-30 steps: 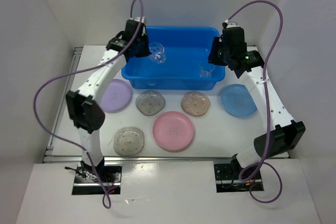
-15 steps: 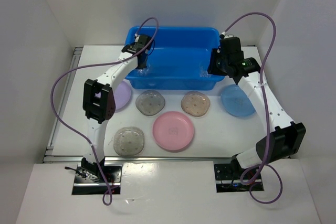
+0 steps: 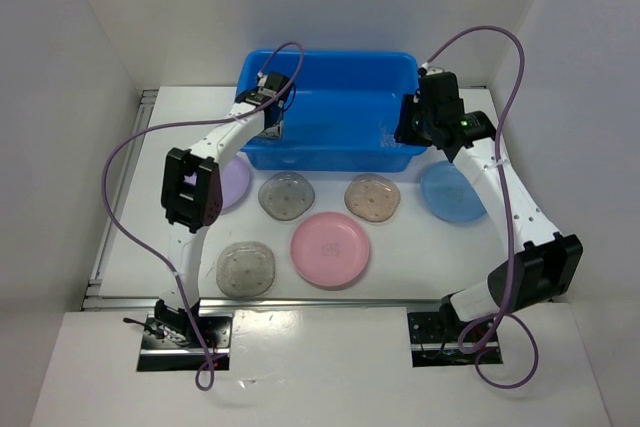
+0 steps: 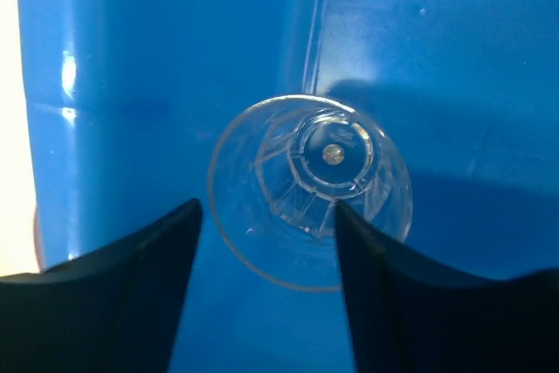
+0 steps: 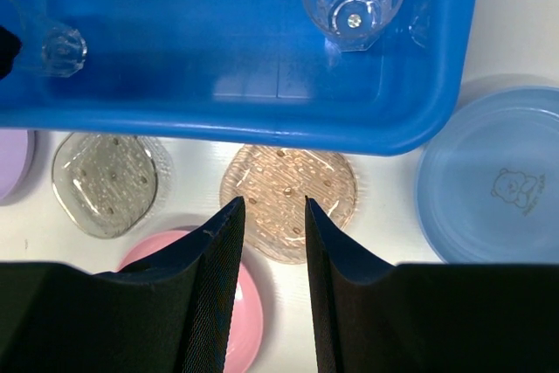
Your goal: Place the mixed dishes into the plastic bin
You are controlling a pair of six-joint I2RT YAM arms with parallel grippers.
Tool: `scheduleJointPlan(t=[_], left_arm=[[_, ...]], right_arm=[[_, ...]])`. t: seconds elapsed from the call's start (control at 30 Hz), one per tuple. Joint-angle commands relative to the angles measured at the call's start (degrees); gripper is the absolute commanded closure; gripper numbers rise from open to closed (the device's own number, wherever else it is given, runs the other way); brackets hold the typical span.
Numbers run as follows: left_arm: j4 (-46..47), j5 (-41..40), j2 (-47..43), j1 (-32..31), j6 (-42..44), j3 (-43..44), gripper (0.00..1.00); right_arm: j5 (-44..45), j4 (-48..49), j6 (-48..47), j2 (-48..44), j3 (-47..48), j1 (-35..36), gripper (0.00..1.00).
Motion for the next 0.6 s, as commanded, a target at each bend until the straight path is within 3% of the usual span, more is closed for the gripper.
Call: scheduleJointPlan(t=[0.0, 0.1, 0.27, 0.57], left_arm=[[1.28, -0.88, -1.22, 0.27, 1.22, 0.49, 0.25], [1.28, -0.88, -3.94, 0.27, 1.22, 1.72, 0.19], [1.28, -0.88, -8.78, 0.27, 1.22, 5.32, 0.16], [0.66, 9.03, -22.57, 0.27, 0.69, 5.68, 0.15]], right_arm=[[-3.84, 2.17, -0.34, -3.18, -0.96, 0.43, 0.60], [-8.24, 3.41, -2.09, -6.16, -3.24, 3.22, 0.59], [-8.95, -2.81, -2.71, -6.17, -5.35, 10.96, 0.55], [-10.88, -8.11, 8.97, -2.75, -21.25, 23.01, 0.55]])
